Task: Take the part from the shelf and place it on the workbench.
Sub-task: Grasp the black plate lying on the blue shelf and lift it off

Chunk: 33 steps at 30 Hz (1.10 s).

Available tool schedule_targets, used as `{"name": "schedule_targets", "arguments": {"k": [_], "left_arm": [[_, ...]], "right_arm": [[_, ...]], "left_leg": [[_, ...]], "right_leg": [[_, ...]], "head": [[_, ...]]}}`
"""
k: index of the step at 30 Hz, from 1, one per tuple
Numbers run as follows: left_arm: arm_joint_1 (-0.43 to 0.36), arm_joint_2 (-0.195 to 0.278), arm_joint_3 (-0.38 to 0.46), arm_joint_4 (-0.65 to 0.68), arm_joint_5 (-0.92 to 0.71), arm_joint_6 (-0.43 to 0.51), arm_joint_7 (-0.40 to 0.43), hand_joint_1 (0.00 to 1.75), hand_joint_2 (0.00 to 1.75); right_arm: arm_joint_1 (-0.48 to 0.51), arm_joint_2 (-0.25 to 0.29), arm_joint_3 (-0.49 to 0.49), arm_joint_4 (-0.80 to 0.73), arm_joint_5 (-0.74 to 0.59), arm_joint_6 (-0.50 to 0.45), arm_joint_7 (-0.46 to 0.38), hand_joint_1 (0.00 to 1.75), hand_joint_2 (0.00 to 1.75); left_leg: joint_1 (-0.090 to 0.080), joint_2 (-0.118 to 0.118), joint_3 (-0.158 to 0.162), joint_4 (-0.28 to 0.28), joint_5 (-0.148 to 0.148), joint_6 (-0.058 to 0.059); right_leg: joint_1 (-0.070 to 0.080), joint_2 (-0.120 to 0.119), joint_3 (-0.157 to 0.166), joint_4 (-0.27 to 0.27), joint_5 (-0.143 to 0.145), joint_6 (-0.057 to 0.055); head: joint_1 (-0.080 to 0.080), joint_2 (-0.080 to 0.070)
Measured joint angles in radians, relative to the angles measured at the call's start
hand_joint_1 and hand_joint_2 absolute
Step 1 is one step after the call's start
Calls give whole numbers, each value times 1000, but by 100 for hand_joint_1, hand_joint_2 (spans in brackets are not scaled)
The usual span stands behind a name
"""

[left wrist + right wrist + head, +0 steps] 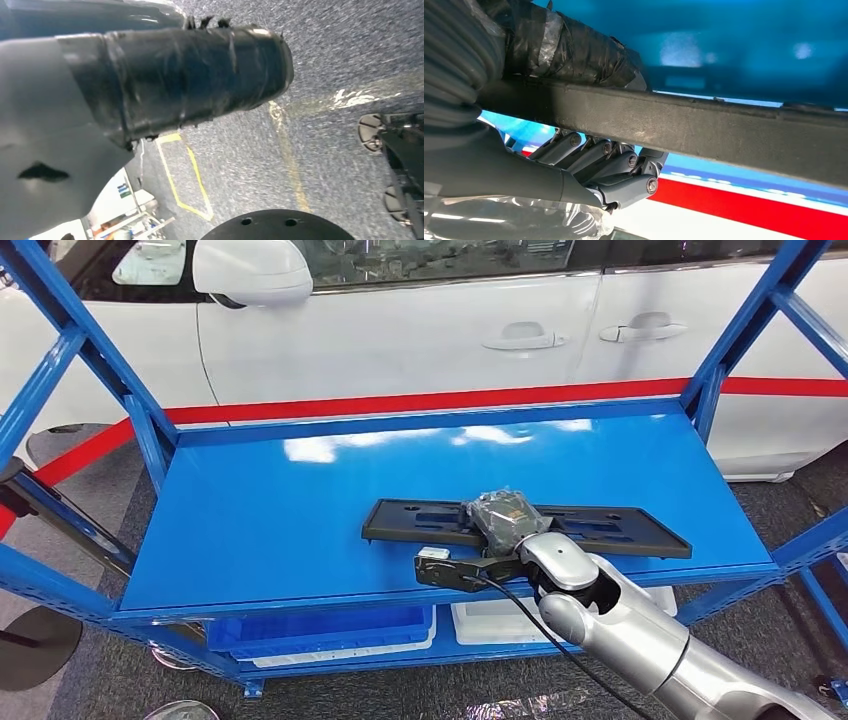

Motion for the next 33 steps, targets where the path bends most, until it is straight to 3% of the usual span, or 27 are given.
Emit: {"name": "schedule_targets", "arguments": {"k": [4, 8, 14, 19, 21, 23, 25, 27, 28, 29, 30, 32, 33], "left_arm": [[1, 0, 11, 0, 8, -6, -16, 0, 0], [1, 0, 15, 0, 9, -8, -20, 0, 175], [3, 0, 19, 0, 12, 6, -45, 0, 175], [7, 1, 23, 0, 14, 23, -85, 0, 175], [9, 2, 24, 1, 11, 24, -76, 0, 175], [9, 2, 24, 2, 7, 26, -66, 0, 175], [9, 1, 24, 2, 6, 25, -62, 0, 175], [9, 1, 24, 2, 6, 25, -61, 0, 175], [9, 1, 24, 2, 6, 24, -61, 0, 175], [9, 1, 24, 2, 6, 24, -61, 0, 175], [9, 0, 24, 2, 6, 23, -61, 0, 175], [8, 2, 24, 3, 5, 22, -62, 0, 175], [7, 4, 24, 4, 5, 22, -62, 0, 175]], "right_arm": [[2, 0, 0, 0, 1, -16, -5, 175, 175], [4, 0, 0, 0, 1, -18, -5, 175, 175], [24, -13, -24, -36, 5, -113, -25, 175, 175], [85, -62, -143, -212, 4, -253, -21, 175, 175], [114, -80, -211, -307, 7, -295, -13, 175, 175], [142, -96, -276, -399, 41, -324, -6, 175, 175], [165, -113, -330, -489, 94, -343, -4, 175, 175], [190, -126, -370, -570, 141, -350, -3, 175, 175], [204, -132, -387, -606, 158, -350, -2, 175, 175], [217, -138, -400, -638, 171, -349, 0, 175, 175], [226, -143, -412, -668, 179, -348, 2, 175, 175], [237, -150, -431, -720, 189, -346, 6, 175, 175], [240, -154, -438, -743, 191, -344, 7, 175, 175]], "left_leg": [[0, 0, 0, 0, 0, 0], [0, 0, 0, 0, 0, 0], [0, 0, 0, 0, 0, 0], [0, 0, 1, 1, -1, 0], [-3, 0, 1, 0, 1, 7], [5, 2, 19, -35, 21, 22], [17, 8, 40, -78, 45, 31], [22, 12, 43, -84, 49, 31], [26, 13, 41, -80, 47, 28], [33, 13, 38, -73, 44, 22], [40, 13, 33, -62, 39, 13], [56, 13, 17, -28, 24, -13], [61, 12, 6, -6, 14, -27]], "right_leg": [[0, 0, 0, -1, 0, 0], [0, 0, 0, -1, 0, 0], [0, 0, 0, -1, 0, 0], [0, 0, 0, -1, 0, 0], [-4, 0, 4, -10, 5, 6], [-4, 0, 9, -17, 5, 14], [-1, 1, -11, 38, -37, 22], [-9, 1, -59, 154, -98, 33], [-16, 0, -77, 199, -114, 41], [-24, -1, -79, 212, -112, 50], [-34, -2, -65, 189, -93, 60], [-50, -4, -9, 86, -48, 84], [-53, 0, 11, 47, -37, 86]], "head": [[0, 0], [0, 0], [0, 0], [0, 0], [-1, 0], [0, 0], [5, 0], [9, 0], [10, 0], [10, 0], [10, 0], [10, 0], [13, 0]]}}
